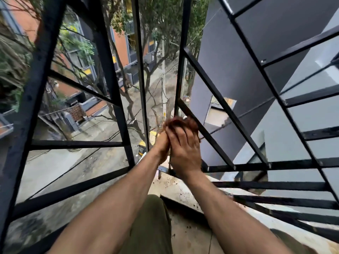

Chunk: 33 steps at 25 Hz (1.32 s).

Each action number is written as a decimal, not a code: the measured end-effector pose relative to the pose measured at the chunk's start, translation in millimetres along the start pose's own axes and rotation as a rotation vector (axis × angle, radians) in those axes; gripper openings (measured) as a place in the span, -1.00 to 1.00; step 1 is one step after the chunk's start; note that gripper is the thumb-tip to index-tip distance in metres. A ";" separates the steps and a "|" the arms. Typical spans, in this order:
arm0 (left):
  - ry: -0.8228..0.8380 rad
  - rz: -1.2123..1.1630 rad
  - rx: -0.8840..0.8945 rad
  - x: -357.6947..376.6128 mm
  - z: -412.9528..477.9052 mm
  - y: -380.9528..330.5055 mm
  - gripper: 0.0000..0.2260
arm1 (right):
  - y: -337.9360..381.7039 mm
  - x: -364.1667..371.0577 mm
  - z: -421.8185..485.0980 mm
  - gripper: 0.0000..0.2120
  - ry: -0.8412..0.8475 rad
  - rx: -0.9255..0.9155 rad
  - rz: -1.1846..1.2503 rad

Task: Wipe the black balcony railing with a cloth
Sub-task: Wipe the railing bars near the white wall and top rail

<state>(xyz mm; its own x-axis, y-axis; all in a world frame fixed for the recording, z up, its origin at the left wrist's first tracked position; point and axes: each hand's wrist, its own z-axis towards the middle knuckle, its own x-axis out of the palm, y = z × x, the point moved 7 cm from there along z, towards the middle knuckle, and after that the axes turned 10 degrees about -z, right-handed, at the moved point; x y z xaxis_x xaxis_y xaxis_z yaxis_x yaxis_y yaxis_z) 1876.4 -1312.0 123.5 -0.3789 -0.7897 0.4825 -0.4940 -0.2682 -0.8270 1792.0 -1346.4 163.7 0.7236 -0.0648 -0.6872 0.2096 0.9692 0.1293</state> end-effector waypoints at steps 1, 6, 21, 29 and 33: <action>-0.022 0.009 -0.048 -8.6 6.8 12.0 -0.63 | -10.0 13.0 -17.1 -0.35 0.092 0.165 0.051; 0.026 -0.123 -0.098 -12.3 14.4 31.3 -0.71 | -8.4 26.1 48.8 -0.51 0.257 0.591 0.620; -0.082 0.212 0.277 -9.2 15.4 39.8 -0.64 | -73.0 26.8 -79.2 -0.24 0.469 0.070 -0.128; -0.087 0.277 0.308 -15.4 16.7 38.9 -0.64 | -115.2 14.7 -78.8 -0.61 0.888 0.049 -0.714; -0.073 0.234 0.273 -7.7 15.6 41.8 -0.76 | -98.7 23.2 -72.3 -0.63 0.344 0.877 0.143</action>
<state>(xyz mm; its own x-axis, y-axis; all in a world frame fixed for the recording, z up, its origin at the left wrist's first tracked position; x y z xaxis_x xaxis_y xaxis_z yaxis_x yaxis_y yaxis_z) 1870.9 -1325.8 80.7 -0.3951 -0.8820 0.2571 -0.1696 -0.2050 -0.9640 1740.6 -1426.4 83.2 0.5770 0.2496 -0.7777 0.6535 0.4300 0.6229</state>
